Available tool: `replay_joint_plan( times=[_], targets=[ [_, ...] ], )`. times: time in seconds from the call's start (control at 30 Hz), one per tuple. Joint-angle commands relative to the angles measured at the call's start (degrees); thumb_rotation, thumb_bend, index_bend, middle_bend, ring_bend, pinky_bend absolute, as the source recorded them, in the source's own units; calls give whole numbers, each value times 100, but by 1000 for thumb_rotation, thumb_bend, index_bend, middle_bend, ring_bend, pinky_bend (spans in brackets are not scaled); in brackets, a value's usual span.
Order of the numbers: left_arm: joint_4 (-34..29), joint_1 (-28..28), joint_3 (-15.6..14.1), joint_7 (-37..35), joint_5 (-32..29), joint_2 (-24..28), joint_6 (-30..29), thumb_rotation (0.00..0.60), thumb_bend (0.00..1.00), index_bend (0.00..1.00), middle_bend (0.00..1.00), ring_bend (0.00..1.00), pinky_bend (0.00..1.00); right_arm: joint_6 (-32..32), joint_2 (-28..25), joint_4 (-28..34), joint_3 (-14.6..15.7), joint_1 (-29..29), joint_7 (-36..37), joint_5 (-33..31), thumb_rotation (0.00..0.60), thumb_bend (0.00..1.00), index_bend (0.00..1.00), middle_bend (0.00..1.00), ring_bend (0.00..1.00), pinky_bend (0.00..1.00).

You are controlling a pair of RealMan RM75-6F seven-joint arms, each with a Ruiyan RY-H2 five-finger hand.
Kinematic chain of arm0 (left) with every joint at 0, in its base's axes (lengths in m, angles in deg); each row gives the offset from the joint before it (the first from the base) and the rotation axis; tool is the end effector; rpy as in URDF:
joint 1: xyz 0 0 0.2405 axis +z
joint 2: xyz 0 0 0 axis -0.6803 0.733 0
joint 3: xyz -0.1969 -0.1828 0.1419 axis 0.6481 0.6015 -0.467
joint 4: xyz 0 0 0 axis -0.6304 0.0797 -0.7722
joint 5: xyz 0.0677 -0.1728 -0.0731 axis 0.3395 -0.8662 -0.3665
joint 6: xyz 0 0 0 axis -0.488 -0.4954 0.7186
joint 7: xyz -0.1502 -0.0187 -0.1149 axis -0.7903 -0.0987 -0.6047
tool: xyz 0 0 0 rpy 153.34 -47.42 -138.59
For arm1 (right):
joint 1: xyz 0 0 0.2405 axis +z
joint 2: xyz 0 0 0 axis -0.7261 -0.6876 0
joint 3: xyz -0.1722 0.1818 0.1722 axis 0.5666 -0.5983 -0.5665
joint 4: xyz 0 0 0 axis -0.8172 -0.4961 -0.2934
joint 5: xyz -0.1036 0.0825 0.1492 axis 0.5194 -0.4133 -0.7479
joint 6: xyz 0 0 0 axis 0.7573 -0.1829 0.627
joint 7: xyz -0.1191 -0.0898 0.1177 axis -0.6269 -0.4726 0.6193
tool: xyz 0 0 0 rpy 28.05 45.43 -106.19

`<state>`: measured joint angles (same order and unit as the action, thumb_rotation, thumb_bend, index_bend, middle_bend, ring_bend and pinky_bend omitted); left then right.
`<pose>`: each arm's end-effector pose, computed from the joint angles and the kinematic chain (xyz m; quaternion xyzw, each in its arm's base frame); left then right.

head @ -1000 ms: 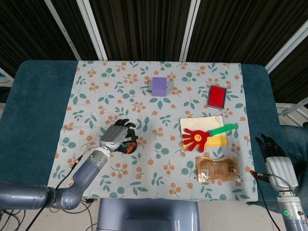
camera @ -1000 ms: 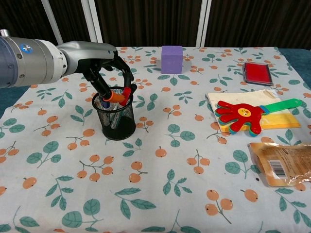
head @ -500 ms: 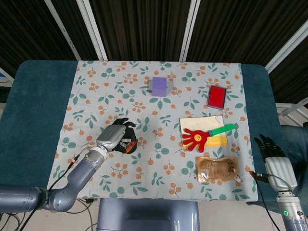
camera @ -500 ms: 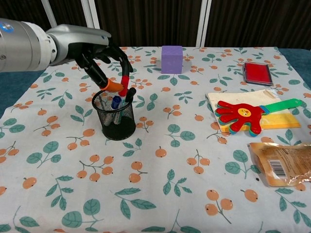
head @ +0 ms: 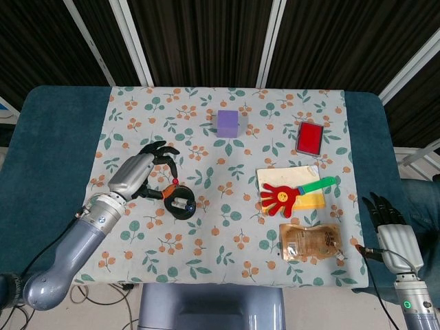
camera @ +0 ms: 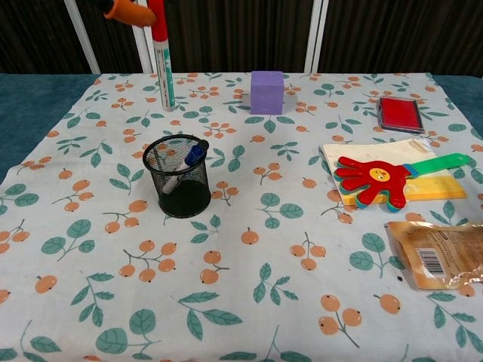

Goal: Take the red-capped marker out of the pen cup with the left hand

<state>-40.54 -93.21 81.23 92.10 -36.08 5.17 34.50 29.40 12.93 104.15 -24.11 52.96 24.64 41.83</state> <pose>-0.0668 0.3953 0.1370 -0.6311 -0.5549 -0.4554 0.2940 -0.3501 -0.2411 0.1614 0.6153 -0.3737 0.3770 0.5828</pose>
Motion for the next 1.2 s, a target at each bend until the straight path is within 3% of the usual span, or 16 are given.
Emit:
replay_joint_plan(
  times=[0.03, 0.27, 0.6, 0.87, 1.2],
  targets=[
    [-148, 374, 132, -516, 354, 454, 271, 600, 430, 601, 192, 0, 0, -2, 8, 3, 5, 3, -17, 8, 600, 37, 73, 0, 33, 192],
    [309, 1241, 53, -2066, 1426, 986, 1106, 600, 430, 602, 193, 0, 0, -43, 48, -14, 11, 19, -93, -10, 600, 38, 73, 0, 33, 191],
    [1553, 2046, -97, -4612, 3418, 881, 2157, 600, 430, 604, 194, 0, 0, -79, 92, -29, 12, 38, -169, -31, 600, 37, 73, 0, 33, 192],
    [2450, 1913, -489, -5198, 4221, 235, 2318, 600, 430, 601, 193, 0, 0, -33, 80, -16, 0, 30, -146, -17, 600, 38, 73, 0, 33, 192],
    [2792, 1512, -719, -5336, 4199, -314, 2525, 600, 430, 591, 193, 0, 0, -8, 66, -8, 9, 25, -118, 17, 600, 38, 73, 0, 33, 192]
  ],
)
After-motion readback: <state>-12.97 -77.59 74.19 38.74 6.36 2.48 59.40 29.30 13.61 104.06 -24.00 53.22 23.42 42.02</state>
